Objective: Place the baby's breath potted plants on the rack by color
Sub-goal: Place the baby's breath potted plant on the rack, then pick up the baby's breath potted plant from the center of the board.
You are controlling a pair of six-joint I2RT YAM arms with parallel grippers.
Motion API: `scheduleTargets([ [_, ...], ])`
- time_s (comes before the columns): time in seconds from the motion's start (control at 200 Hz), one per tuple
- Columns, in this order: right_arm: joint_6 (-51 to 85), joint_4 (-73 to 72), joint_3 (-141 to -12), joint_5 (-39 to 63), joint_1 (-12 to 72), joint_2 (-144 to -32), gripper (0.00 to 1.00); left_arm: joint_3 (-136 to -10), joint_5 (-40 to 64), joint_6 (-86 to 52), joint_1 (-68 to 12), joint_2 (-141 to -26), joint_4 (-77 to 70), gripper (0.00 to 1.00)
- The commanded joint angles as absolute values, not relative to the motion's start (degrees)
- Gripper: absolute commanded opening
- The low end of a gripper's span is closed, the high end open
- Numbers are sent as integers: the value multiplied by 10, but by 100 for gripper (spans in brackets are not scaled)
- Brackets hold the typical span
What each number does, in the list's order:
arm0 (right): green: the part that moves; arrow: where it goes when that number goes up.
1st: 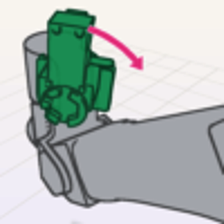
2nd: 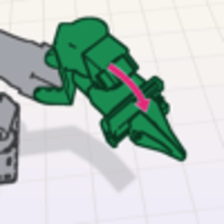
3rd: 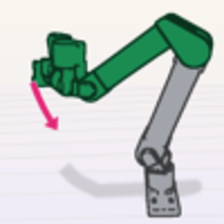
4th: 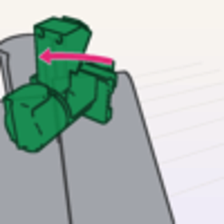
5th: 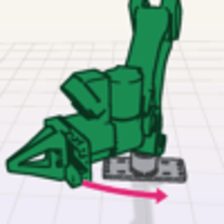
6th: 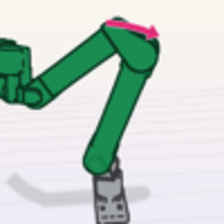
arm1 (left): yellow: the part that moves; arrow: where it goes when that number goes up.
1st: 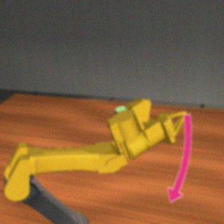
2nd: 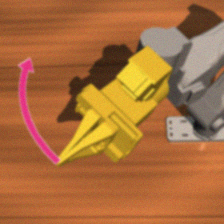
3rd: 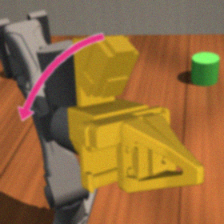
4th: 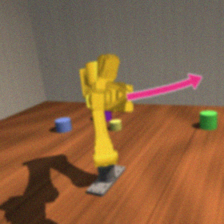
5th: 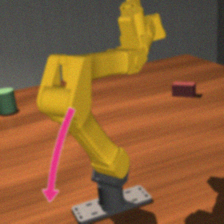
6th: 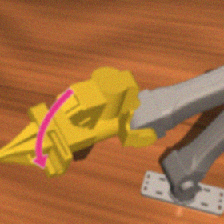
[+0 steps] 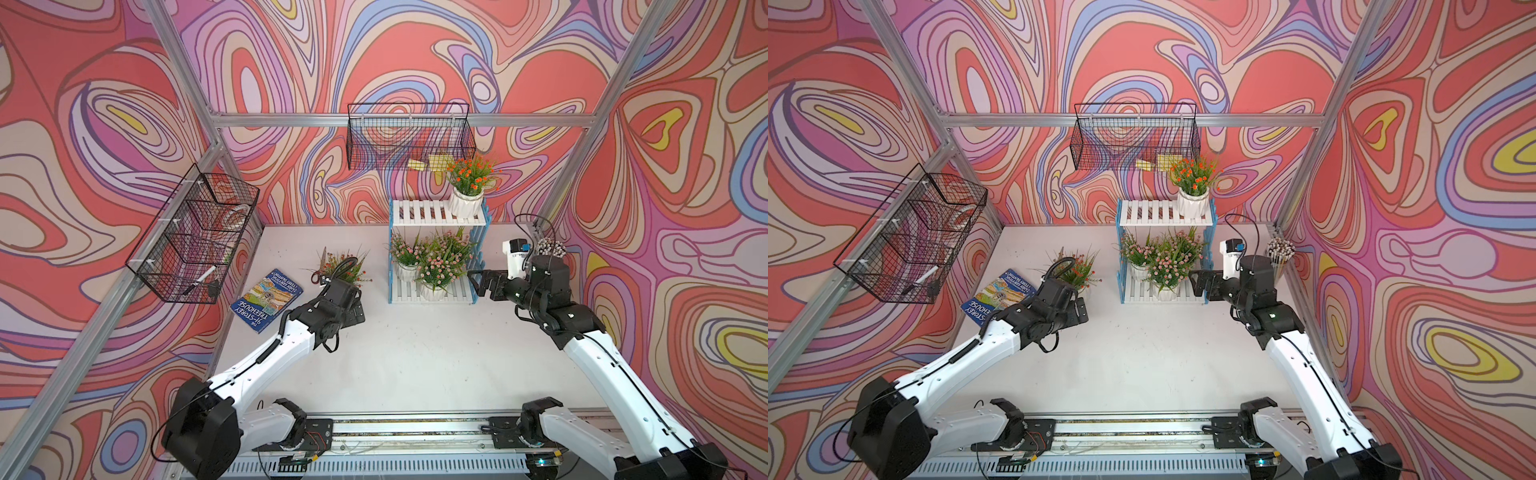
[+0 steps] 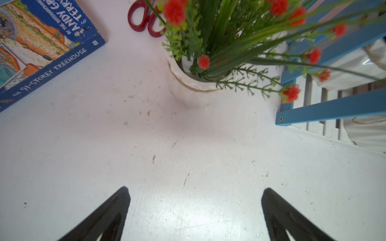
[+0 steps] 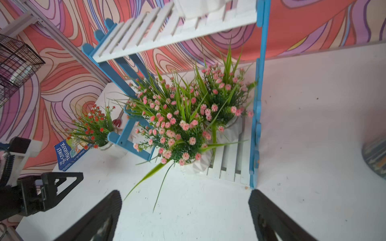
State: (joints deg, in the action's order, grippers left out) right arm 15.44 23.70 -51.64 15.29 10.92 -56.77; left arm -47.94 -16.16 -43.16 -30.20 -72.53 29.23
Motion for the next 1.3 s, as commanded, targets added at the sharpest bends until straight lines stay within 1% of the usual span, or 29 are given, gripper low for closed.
scheduleTargets([
  [0.0, 164, 198, -498, 179, 109, -562, 98, -470, -208, -458, -307, -761, 233, 100],
  [0.19, 185, 120, -459, 212, 109, -548, 98, -399, -277, -437, -321, -772, 68, 100],
  [0.255, 195, 96, -456, 227, 109, -549, 98, -382, -281, -410, -321, -786, -1, 100],
  [0.381, 204, 65, -459, 241, 109, -553, 98, -412, -296, -364, -321, -841, -26, 100],
  [0.516, 201, 52, -461, 242, 109, -552, 98, -417, -312, -326, -319, -871, -85, 100],
  [0.696, 203, 42, -458, 248, 109, -554, 98, -441, -315, -316, -298, -910, -91, 100],
  [1.127, 200, 29, -462, 257, 109, -568, 98, -481, -342, -341, -263, -950, -60, 100],
  [1.297, 193, 35, -465, 256, 109, -564, 98, -502, -334, -350, -249, -973, -52, 100],
])
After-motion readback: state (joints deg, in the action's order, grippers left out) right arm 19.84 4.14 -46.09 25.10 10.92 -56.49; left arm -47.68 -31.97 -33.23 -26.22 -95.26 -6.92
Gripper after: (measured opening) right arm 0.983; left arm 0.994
